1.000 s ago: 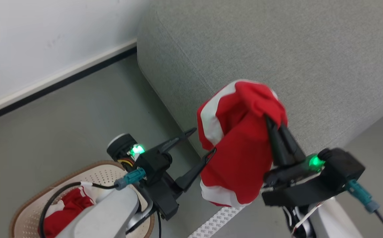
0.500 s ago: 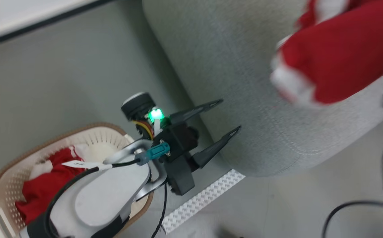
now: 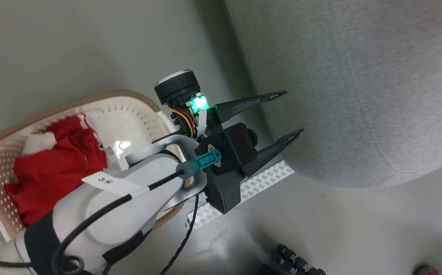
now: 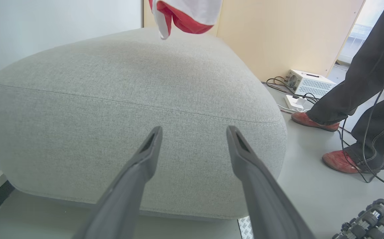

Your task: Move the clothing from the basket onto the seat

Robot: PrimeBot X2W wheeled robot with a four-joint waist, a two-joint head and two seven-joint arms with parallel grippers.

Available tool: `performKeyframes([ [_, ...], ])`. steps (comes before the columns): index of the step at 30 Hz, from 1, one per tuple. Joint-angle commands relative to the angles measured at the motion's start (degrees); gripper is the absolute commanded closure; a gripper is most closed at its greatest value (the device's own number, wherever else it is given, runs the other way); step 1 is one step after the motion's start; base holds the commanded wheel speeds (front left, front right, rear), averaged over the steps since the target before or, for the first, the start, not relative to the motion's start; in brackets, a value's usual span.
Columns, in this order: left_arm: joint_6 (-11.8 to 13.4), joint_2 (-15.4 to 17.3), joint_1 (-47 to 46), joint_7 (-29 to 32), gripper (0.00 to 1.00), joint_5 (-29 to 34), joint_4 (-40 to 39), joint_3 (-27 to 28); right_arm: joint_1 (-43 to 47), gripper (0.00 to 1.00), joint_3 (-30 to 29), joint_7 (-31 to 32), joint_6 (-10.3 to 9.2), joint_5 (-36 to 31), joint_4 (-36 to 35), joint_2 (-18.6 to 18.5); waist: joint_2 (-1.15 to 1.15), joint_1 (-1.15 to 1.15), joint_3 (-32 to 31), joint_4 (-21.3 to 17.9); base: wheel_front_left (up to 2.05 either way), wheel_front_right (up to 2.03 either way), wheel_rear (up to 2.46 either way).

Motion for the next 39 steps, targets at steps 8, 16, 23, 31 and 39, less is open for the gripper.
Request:
performKeyframes([
  [8,0.13,1.87,-1.65,1.45,0.00,-0.31,-1.60,-0.92,-6.27,1.00,1.38,-0.01,0.02,-4.03,8.39,-4.12,-0.01,-0.01,6.72,3.05,0.00,0.00,0.00],
  [16,0.96,2.89,-1.67,2.24,0.00,-0.50,-2.35,-0.62,-7.69,1.00,3.71,0.00,0.02,-9.01,20.46,-1.02,-0.01,-0.01,7.78,3.17,0.00,0.00,0.00],
  [23,2.44,4.34,0.16,1.78,0.00,-1.09,-2.67,0.03,-7.99,1.00,6.47,0.00,0.02,-9.80,29.55,3.63,-0.01,-0.01,6.89,3.29,0.00,0.00,0.00],
  [31,5.76,5.71,4.88,-2.38,0.00,-2.70,-0.59,1.41,-2.89,0.00,2.77,0.01,0.02,-16.21,27.40,8.54,-0.01,-0.01,1.29,4.24,0.00,0.00,0.00],
  [39,10.19,5.76,11.81,-9.20,0.00,-6.14,4.16,4.42,7.96,0.00,4.63,0.01,0.01,-20.06,16.58,13.51,-0.01,-0.01,-6.72,6.28,0.00,0.00,0.00],
])
